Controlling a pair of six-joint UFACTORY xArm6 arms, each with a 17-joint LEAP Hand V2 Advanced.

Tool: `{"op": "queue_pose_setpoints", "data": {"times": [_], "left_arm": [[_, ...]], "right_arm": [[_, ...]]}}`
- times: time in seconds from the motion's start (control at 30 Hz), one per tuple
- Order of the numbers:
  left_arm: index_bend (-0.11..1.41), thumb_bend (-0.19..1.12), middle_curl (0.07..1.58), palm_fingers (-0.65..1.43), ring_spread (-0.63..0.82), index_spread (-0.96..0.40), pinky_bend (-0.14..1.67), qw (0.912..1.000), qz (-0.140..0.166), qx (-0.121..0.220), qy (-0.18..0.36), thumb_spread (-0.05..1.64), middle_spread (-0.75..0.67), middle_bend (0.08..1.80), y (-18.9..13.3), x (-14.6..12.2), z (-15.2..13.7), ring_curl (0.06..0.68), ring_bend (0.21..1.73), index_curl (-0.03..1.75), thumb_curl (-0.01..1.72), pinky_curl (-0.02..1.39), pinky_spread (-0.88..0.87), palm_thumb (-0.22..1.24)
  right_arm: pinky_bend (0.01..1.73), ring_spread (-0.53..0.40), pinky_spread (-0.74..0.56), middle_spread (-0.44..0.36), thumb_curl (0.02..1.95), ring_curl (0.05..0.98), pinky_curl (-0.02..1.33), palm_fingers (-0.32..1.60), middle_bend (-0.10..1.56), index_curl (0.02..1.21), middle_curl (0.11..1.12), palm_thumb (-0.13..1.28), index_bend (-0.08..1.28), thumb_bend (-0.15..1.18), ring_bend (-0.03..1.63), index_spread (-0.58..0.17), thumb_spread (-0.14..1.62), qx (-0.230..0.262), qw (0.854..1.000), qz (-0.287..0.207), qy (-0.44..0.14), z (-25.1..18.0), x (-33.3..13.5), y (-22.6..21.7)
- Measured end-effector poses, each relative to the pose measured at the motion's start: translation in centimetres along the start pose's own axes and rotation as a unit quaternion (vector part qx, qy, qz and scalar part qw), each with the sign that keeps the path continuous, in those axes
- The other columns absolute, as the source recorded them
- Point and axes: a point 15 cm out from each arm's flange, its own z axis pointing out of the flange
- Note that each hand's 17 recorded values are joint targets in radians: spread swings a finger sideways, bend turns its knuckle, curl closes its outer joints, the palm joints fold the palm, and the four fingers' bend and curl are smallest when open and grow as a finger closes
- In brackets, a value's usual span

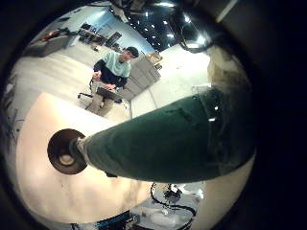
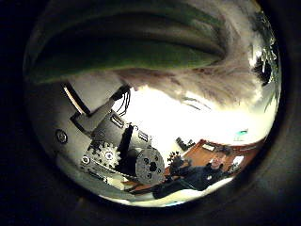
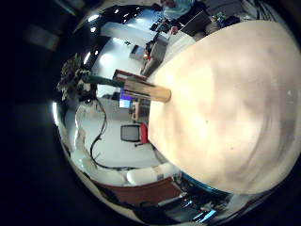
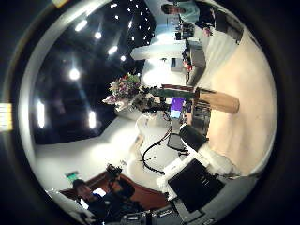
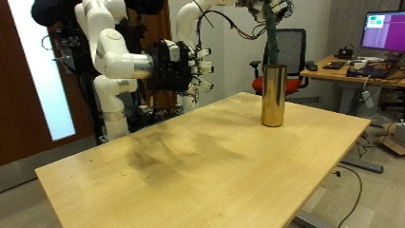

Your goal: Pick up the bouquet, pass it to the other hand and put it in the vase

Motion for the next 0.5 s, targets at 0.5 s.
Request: {"op": "queue_pose_setpoints", "data": {"times": [0.5], "left_arm": [[0.18,-0.02,1.01,1.07,-0.41,-0.45,1.11,1.0,0.001,0.005,-0.002,0.16,-0.53,1.1,-0.09,-0.06,-0.43,0.605,1.41,1.71,0.98,0.74,-0.59,1.16]], "right_arm": [[0.52,0.161,0.38,0.106,0.5,0.22,0.27,0.12,0.2,0.26,0.33,0.82,0.16,-0.03,0.5,-0.292,0.91,0.002,1.0,-0.001,0.001,-0.12,-0.04,-0.07]]}}
